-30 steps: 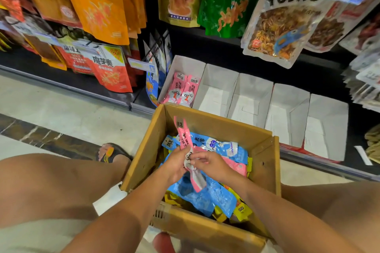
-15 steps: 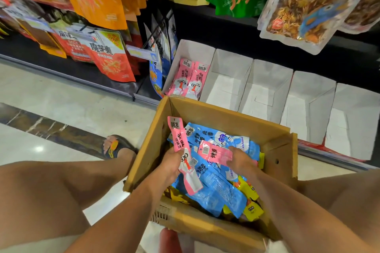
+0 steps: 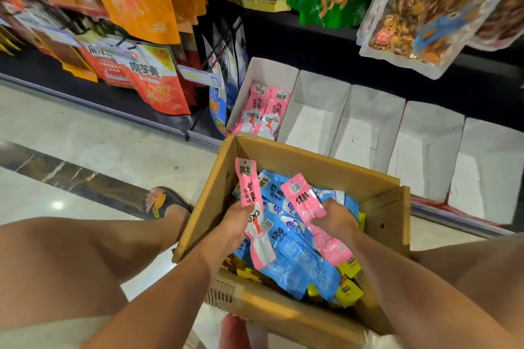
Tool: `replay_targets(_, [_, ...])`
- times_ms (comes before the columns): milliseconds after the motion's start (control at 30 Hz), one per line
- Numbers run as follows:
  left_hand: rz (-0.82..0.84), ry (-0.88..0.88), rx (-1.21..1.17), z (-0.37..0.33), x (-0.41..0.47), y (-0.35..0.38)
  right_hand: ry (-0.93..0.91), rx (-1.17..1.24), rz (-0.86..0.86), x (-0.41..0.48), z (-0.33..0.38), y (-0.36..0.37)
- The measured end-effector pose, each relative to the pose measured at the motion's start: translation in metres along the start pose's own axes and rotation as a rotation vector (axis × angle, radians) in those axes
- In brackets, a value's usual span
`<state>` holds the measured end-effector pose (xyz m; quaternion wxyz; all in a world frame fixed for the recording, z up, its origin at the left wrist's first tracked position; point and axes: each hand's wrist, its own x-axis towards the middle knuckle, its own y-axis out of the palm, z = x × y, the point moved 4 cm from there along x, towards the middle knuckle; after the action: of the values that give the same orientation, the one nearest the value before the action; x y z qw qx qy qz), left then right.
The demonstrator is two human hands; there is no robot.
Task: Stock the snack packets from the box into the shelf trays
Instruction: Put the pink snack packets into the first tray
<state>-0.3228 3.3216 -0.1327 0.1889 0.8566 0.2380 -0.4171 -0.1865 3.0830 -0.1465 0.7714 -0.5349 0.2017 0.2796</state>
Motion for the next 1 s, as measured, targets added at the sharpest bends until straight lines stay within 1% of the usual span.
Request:
replay_targets(200, [0.045,0.101,0.107,-0.036,-0.028,0.014,-0.102,0.205,-0.052,-0.032,0.039,-0.040])
replay_targets(333, [0.098,0.183,0.154,-0.078,-0.050,0.024,-0.161,0.357,-0.100,-0.048,0.069,-0.076])
replay_targets(433, [0.123,0.258,0.206,-0.113,-0.064,0.033,-0.225,0.536,-0.128,-0.060,0.085,-0.106])
replay_targets(533, [0.134,0.307,0.227,-0.153,-0.082,0.043,-0.261,0.675,-0.112,-0.085,0.106,-0.143])
replay_targets(667, [0.270,0.407,0.264,-0.204,-0.111,0.070,-0.343,0.853,-0.073,-0.112,0.129,-0.188])
replay_targets(733, [0.334,0.424,0.252,-0.219,-0.117,0.086,-0.367,0.902,-0.078,-0.117,0.136,-0.203])
replay_targets(800, [0.351,0.457,0.270,-0.227,-0.112,0.102,-0.387,0.904,-0.104,-0.111,0.143,-0.214])
replay_targets(867, [0.282,0.497,0.280,-0.233,-0.102,0.114,-0.394,0.856,-0.108,-0.101,0.150,-0.221])
replay_targets(933, [0.216,0.496,0.255,-0.235,-0.089,0.117,-0.401,0.826,-0.093,-0.091,0.154,-0.225])
replay_targets(1000, [0.224,0.482,0.221,-0.236,-0.075,0.117,-0.402,0.836,-0.058,-0.079,0.154,-0.225])
